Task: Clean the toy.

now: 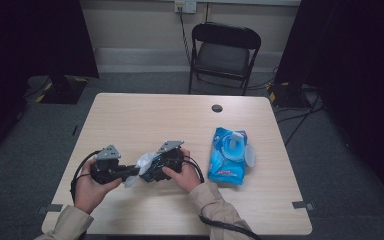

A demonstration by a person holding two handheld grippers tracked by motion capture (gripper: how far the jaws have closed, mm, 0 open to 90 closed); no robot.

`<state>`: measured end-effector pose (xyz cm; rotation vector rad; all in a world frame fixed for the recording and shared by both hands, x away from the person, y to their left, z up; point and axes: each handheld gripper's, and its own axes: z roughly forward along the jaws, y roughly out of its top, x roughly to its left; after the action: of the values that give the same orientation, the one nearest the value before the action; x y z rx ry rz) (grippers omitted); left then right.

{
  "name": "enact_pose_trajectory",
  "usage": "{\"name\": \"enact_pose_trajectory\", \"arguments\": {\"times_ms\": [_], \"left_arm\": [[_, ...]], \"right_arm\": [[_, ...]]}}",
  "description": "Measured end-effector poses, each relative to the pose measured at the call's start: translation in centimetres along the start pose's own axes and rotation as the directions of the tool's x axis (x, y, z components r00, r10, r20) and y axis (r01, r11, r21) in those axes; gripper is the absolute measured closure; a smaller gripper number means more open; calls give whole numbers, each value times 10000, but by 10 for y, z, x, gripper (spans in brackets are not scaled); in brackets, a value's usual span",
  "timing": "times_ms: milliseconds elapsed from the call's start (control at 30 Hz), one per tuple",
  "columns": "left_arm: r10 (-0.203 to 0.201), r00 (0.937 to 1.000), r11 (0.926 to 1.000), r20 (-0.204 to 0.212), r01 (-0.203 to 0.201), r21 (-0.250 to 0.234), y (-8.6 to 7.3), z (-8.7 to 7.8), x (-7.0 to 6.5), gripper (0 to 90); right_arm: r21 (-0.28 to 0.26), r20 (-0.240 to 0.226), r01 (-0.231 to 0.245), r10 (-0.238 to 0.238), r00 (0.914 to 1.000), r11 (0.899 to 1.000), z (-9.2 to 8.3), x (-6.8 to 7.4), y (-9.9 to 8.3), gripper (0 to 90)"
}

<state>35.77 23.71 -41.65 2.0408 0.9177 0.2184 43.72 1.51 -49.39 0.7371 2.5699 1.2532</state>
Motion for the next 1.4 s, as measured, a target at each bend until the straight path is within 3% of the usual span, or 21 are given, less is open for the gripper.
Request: {"name": "enact_pose_trajectory", "arguments": {"times_ms": [200,433,700,900,1100,1233,1400], "left_arm": [[-253,9992,9996,-301,251,-98,12,4,20,853],[-571,9952,9980,-793,591,221,21,28,48,852],[-804,9925,9949,-923,855,528,29,63,67,850],[-958,9905,9925,-987,1026,659,29,83,75,847],[-1149,9879,9882,-1041,1244,899,16,104,79,842],[-1175,9881,9862,-988,1278,1052,11,109,79,841],[-1223,9858,9853,-1154,1346,1056,7,108,77,838]], "right_arm": [[-58,-7,-24,24,10000,10000,0,0,-1,37],[-103,-33,-56,56,10000,9999,-1,0,-2,37],[-212,-52,-41,40,10000,9998,-1,-1,-3,37],[-228,-44,-43,42,10000,9997,-1,-2,-3,37],[-346,-12,-35,34,10000,9994,-2,-1,-5,37],[-358,55,-81,83,10000,9993,-1,0,-5,37],[-48,14,264,-264,9997,9996,-2,1,0,77]]}}
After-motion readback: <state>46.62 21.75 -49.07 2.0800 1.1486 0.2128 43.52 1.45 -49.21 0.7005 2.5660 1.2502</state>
